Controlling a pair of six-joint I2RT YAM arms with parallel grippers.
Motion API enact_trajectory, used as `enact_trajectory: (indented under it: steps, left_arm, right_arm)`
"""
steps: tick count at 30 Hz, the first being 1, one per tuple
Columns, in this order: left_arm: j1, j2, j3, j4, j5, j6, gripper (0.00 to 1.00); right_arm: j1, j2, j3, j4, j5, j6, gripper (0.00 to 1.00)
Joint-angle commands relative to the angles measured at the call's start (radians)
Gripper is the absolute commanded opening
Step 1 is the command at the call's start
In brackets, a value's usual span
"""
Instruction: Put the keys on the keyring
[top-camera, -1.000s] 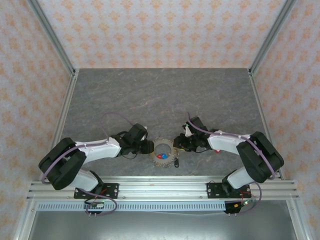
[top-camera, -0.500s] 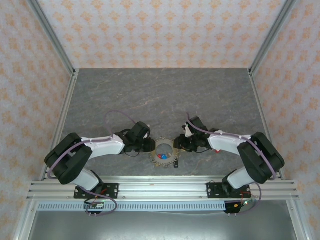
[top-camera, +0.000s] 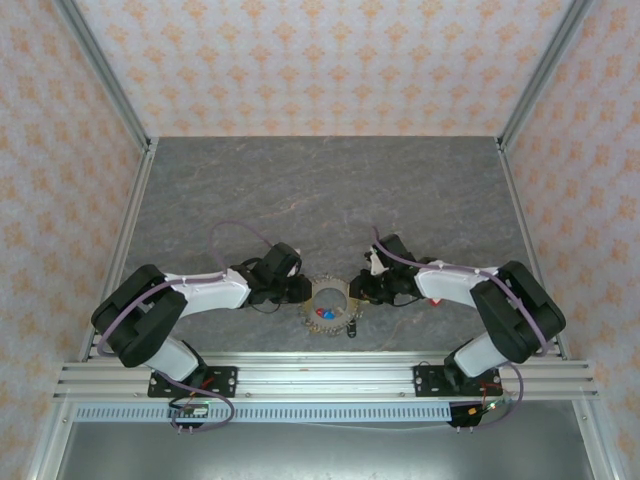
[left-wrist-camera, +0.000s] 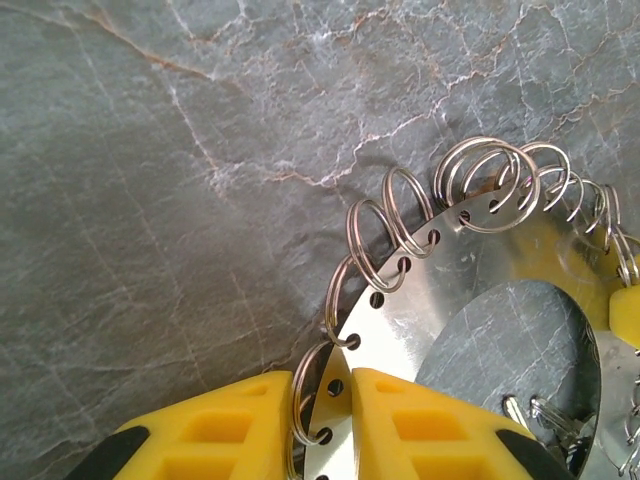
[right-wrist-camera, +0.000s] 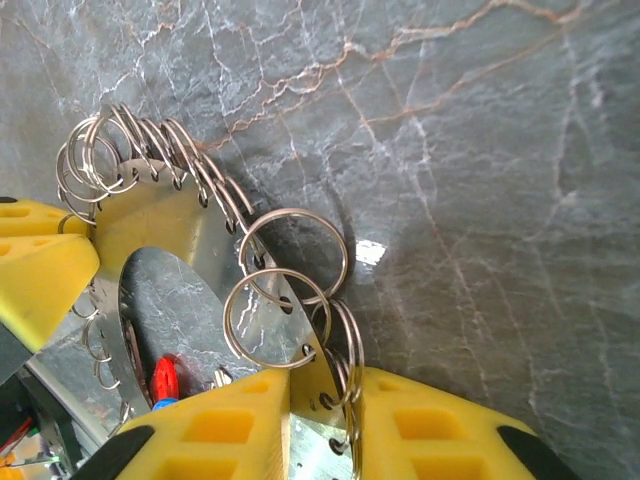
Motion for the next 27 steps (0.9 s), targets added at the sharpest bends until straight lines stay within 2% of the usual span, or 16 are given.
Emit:
enact_trajectory:
  steps: [1, 2, 7, 10, 18, 22, 27]
  left_arm:
    - [-0.005, 0.044, -0.022, 0.036, 0.020, -0.025, 0.21]
    - [-0.005, 0.046, -0.023, 0.042, 0.022, -0.028, 0.21]
    - [-0.003, 0.029, -0.026, 0.058, 0.016, -0.043, 0.21]
    - [0.002, 0.001, -0.024, 0.062, 0.005, -0.049, 0.26]
    - [0.018, -0.064, 0.003, 0.039, -0.030, -0.061, 0.47]
    - [0.035, -0.127, -0.006, 0.011, -0.064, -0.072, 0.65]
    - [0.085, -0.190, -0.038, 0.041, -0.007, -0.099, 0.69]
  right_arm:
    - [0.013, 0.017, -0.031, 0.158, -0.056, 0.037, 0.20]
    - [0.012, 0.017, -0.036, 0.178, -0.060, 0.042, 0.19]
    - [0.009, -0.029, -0.061, 0.208, -0.026, 0.030, 0.04]
    - [0.001, -0.090, -0.082, 0.217, -0.020, 0.020, 0.00]
    - [-0.041, -0.200, -0.136, 0.297, -0.053, 0.082, 0.00]
    - [-0.072, -0.223, -0.144, 0.329, -0.069, 0.124, 0.00]
    - [-0.098, -0.256, -0.163, 0.457, -0.117, 0.227, 0.00]
